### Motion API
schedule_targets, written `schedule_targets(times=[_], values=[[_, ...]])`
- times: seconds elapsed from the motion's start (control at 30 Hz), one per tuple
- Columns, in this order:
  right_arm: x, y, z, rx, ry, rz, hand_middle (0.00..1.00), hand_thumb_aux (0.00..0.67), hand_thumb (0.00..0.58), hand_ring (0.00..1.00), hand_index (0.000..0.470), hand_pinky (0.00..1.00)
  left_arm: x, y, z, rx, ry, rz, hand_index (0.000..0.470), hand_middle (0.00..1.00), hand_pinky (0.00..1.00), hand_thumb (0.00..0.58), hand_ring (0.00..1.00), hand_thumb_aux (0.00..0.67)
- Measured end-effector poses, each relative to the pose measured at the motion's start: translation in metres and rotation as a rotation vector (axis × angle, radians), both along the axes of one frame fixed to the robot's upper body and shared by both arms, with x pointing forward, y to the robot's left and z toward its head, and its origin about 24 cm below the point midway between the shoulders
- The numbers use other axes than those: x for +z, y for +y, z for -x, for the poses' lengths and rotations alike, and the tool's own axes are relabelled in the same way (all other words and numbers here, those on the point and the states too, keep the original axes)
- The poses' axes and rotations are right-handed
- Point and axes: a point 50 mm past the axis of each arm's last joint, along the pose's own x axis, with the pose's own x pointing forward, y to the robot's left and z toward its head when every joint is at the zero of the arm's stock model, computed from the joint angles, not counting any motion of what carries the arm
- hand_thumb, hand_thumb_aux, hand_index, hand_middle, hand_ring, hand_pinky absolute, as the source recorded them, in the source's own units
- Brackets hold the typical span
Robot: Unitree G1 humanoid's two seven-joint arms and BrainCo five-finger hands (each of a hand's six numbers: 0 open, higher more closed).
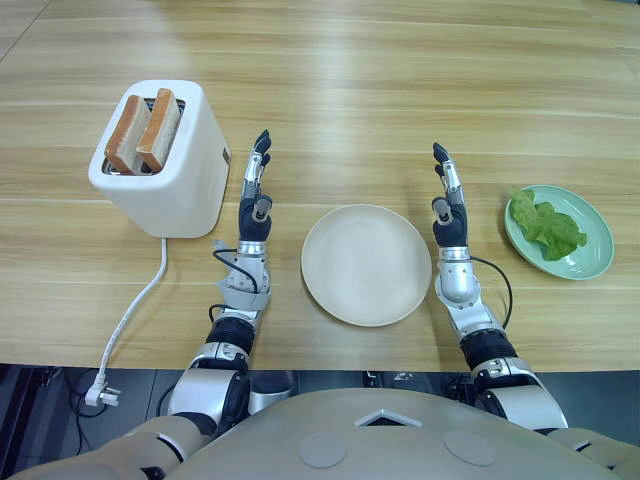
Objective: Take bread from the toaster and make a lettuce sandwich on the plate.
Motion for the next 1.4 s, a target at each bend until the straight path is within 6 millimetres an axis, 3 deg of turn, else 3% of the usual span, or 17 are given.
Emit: schedule_targets(times=[0.27,0.37,0.47,0.53,0.7,0.83,1.07,1.3,1.33,1.37,1.4], values=[[0.007,-0.002,0.001,0.012,-0.035,-0.003,0.00,0.000,0.000,0.00,0.000,0.00,0.001,0.002,0.001,0.013,-0.013,-0.020,0.000,0.00,0.00,0.000,0.00,0.000],[0.013,-0.005,0.004,0.017,-0.070,0.003,0.00,0.000,0.000,0.00,0.000,0.00,0.024,0.012,0.014,0.078,-0.172,-0.110,0.000,0.00,0.00,0.000,0.00,0.000],[0.016,-0.010,0.006,0.018,-0.080,0.039,0.00,0.000,0.000,0.00,0.000,0.00,0.067,0.043,0.036,0.288,-0.392,-0.320,0.000,0.00,0.00,0.000,0.00,0.000],[0.017,-0.012,0.007,0.016,-0.086,0.052,0.00,0.000,0.000,0.00,0.000,0.00,0.090,0.078,0.049,0.496,-0.456,-0.499,0.000,0.00,0.00,0.000,0.00,0.000],[0.016,-0.012,0.008,0.024,-0.079,0.072,0.00,0.000,0.000,0.00,0.000,0.00,0.106,0.149,0.057,0.857,-0.342,-0.760,0.000,0.00,0.00,0.000,0.00,0.000],[0.015,-0.010,0.008,0.043,-0.075,0.099,0.00,0.000,0.000,0.00,0.000,0.00,0.095,0.191,0.050,0.983,-0.150,-0.864,0.000,0.00,0.00,0.000,0.00,0.000],[0.016,-0.005,0.005,0.065,-0.085,0.123,0.00,0.000,0.000,0.00,0.000,0.00,0.075,0.210,0.022,0.969,0.036,-0.911,0.000,0.00,0.00,0.000,0.00,0.000],[0.015,0.000,0.005,0.092,-0.083,0.152,0.00,0.000,0.000,0.00,0.000,0.00,0.055,0.212,0.012,0.932,0.155,-0.931,0.000,0.00,0.00,0.000,0.00,0.000],[0.015,0.001,0.006,0.095,-0.082,0.155,0.00,0.000,0.000,0.00,0.000,0.00,0.057,0.212,0.011,0.925,0.154,-0.947,0.041,0.00,0.00,0.100,0.00,0.060],[0.015,0.001,0.006,0.096,-0.082,0.157,0.00,0.000,0.000,0.00,0.000,0.00,0.057,0.212,0.009,0.918,0.158,-0.958,0.460,0.00,0.00,0.580,0.00,0.670],[0.015,0.001,0.006,0.097,-0.082,0.158,0.00,0.000,0.000,0.00,0.000,0.00,0.057,0.212,0.008,0.913,0.161,-0.961,0.460,0.00,0.00,0.580,0.00,0.670]])
